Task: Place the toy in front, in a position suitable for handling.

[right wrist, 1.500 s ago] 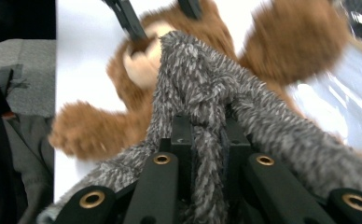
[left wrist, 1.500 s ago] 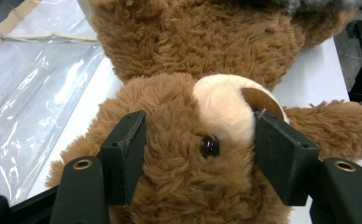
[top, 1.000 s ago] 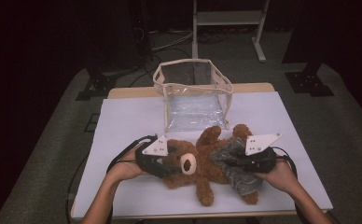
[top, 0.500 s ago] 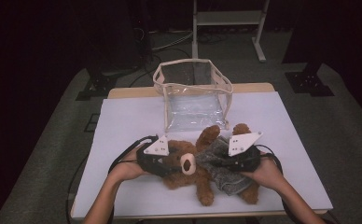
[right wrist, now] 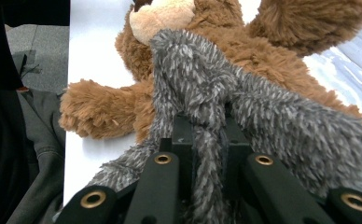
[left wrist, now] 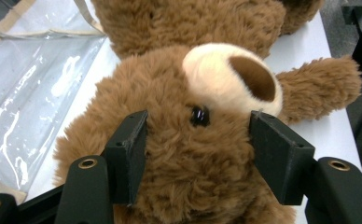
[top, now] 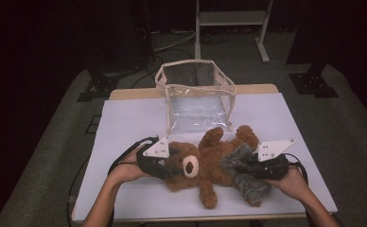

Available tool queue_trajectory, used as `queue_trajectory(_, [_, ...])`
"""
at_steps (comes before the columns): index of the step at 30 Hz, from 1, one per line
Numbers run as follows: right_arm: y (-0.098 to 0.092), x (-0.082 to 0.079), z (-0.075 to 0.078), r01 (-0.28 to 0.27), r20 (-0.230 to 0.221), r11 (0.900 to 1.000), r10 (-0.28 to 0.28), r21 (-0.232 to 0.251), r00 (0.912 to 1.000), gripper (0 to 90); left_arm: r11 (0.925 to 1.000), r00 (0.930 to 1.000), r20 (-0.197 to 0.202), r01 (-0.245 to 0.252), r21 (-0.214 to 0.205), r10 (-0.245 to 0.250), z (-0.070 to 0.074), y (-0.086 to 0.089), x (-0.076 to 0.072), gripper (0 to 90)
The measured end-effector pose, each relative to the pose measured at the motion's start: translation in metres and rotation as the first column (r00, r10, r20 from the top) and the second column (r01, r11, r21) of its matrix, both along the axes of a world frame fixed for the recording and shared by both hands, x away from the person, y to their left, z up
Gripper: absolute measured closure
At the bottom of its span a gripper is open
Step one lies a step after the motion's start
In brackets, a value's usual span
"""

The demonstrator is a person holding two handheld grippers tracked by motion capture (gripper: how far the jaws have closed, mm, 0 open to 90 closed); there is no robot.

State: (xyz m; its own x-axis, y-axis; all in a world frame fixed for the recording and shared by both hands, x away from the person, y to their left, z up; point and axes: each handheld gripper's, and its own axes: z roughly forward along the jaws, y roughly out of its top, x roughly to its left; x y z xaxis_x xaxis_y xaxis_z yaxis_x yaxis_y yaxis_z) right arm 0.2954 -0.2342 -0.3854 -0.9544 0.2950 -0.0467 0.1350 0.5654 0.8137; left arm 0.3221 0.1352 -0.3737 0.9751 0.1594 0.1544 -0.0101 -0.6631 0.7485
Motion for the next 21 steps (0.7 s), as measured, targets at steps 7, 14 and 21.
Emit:
queue_trajectory(7, [0.014, 0.003, 0.005, -0.023, 0.025, 0.9997, 0.023, -0.012, 0.9994, 79.3, 0.9979, 0.9981, 0.014, 0.059, -0.024, -0.059, 0.001, -0.014, -0.001, 36.7])
queue_trajectory(14, [0.005, -0.001, -0.003, -0.001, 0.015, 0.9988, 0.001, 0.049, 0.9999, 79.1, 0.9964, 0.9963, 0.053, 0.071, -0.047, -0.068, -0.009, -0.013, -0.002, 33.8])
queue_trajectory(21, [-0.017, -0.004, -0.016, 0.045, -0.017, 0.9955, -0.043, 0.083, 0.9989, 79.1, 0.9947, 0.9946, 0.093, 0.054, -0.087, -0.046, -0.013, -0.01, -0.006, 31.0])
